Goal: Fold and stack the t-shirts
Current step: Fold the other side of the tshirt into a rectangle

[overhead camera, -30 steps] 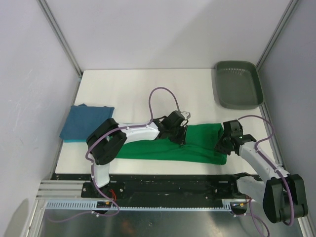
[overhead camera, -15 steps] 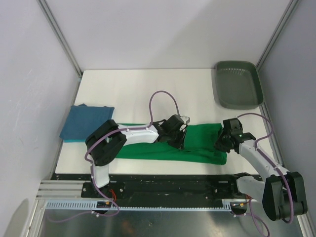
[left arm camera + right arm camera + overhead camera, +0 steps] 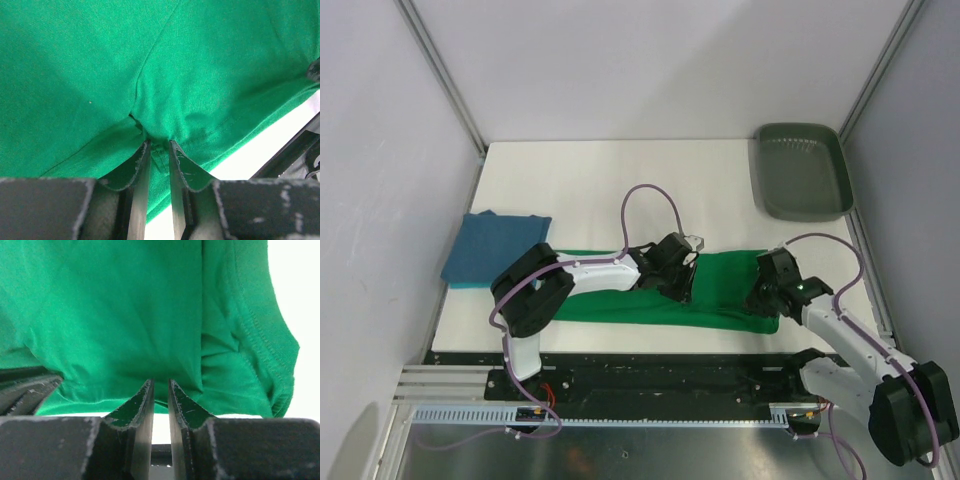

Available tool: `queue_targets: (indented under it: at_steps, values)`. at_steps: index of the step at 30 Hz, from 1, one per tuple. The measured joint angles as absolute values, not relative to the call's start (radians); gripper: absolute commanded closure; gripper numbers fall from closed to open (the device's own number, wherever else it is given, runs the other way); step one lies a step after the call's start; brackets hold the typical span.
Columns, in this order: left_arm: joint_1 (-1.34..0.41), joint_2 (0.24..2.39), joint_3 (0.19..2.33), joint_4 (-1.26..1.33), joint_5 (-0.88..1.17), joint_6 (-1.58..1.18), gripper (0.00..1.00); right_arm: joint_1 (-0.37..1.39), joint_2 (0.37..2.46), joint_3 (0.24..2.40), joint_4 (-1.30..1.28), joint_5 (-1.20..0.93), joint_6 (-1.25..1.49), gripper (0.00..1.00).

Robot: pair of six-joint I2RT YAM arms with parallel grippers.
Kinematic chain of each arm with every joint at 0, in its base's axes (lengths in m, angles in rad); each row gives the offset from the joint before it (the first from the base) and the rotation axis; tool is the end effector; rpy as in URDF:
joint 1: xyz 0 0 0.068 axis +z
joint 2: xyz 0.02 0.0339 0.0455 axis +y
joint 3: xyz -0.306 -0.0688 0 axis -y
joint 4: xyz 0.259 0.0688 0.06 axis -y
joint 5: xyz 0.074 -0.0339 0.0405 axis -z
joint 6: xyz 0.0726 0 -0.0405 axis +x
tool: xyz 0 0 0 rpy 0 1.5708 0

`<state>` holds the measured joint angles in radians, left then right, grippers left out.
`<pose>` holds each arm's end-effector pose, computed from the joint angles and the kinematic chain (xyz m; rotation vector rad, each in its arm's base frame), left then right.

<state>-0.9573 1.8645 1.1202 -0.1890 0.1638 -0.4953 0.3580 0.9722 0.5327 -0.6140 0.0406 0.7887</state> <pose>0.2358 -0.3555 0.1580 0.6821 2.5841 -0.7495 0.1696 0.0603 0.1830 0.5836 2.6008 0.3371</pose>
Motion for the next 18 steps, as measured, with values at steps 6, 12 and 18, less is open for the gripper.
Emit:
queue_targets:
  at_steps: [6, 12, 18]
  values:
    - [-0.958, 1.864, 1.12, -0.189, 0.163, -0.495, 0.75, 0.433, 0.942, 0.464, -0.626, 0.039, 0.85, 0.79]
    - [-0.958, 1.864, 1.12, -0.189, 0.159, -0.496, 0.74, 0.458, 0.828, 0.419, -0.677, 0.037, 0.907, 0.79]
    - [-0.943, 1.811, 1.12, -0.205, 0.149, -0.497, 0.7, 0.459, 0.785, 0.416, -0.688, 0.037, 0.961, 0.79]
